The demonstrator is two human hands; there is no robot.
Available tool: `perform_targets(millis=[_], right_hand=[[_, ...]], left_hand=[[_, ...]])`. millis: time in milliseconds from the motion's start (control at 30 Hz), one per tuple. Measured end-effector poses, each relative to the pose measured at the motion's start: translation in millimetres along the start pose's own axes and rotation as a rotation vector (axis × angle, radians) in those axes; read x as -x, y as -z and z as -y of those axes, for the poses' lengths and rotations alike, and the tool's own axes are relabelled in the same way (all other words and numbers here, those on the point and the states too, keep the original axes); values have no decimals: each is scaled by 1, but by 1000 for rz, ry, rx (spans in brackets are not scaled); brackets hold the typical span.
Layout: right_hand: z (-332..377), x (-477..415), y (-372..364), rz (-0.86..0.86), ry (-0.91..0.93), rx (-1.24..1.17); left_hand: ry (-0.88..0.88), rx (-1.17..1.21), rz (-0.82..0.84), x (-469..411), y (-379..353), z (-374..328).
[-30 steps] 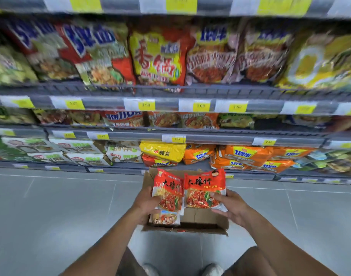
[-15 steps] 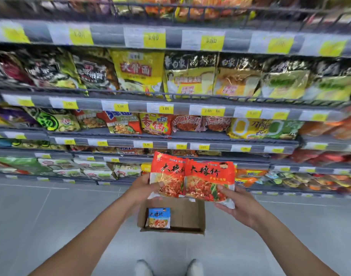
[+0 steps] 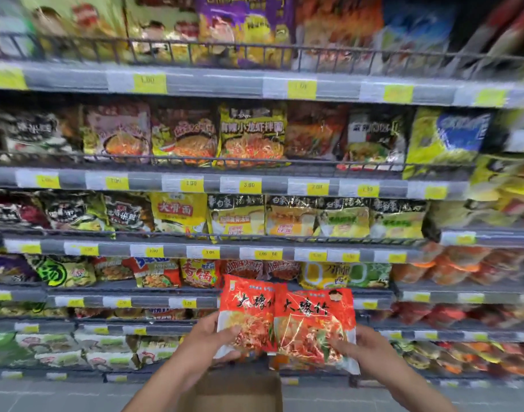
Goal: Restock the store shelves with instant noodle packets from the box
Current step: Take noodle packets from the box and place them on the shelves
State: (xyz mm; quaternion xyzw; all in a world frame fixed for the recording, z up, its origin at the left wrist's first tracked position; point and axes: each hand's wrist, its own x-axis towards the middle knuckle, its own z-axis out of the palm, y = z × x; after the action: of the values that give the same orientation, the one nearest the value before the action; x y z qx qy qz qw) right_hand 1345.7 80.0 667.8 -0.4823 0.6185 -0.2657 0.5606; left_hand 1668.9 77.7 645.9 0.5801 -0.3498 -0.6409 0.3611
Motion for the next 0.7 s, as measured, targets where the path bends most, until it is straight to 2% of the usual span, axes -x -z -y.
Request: perform_targets(millis=[133,267,367,467,600,700], right_hand=[[16,7,27,45,13,66],[37,12,54,124,102,93],[62,18,67,136,115,-20],[81,23,77,152,167,24],[101,22,93,147,220,-48],[120,29,99,172,234,-85]], left_hand=[[-17,0,-21,-2,-21,-22],[-27,33,34,4,-35,-58],[-74,42,66,5,-38,-84],[-153,14,63,8,-44,-106],[-140,124,105,11,-47,-127],[-198,111,117,14,-49,-139]])
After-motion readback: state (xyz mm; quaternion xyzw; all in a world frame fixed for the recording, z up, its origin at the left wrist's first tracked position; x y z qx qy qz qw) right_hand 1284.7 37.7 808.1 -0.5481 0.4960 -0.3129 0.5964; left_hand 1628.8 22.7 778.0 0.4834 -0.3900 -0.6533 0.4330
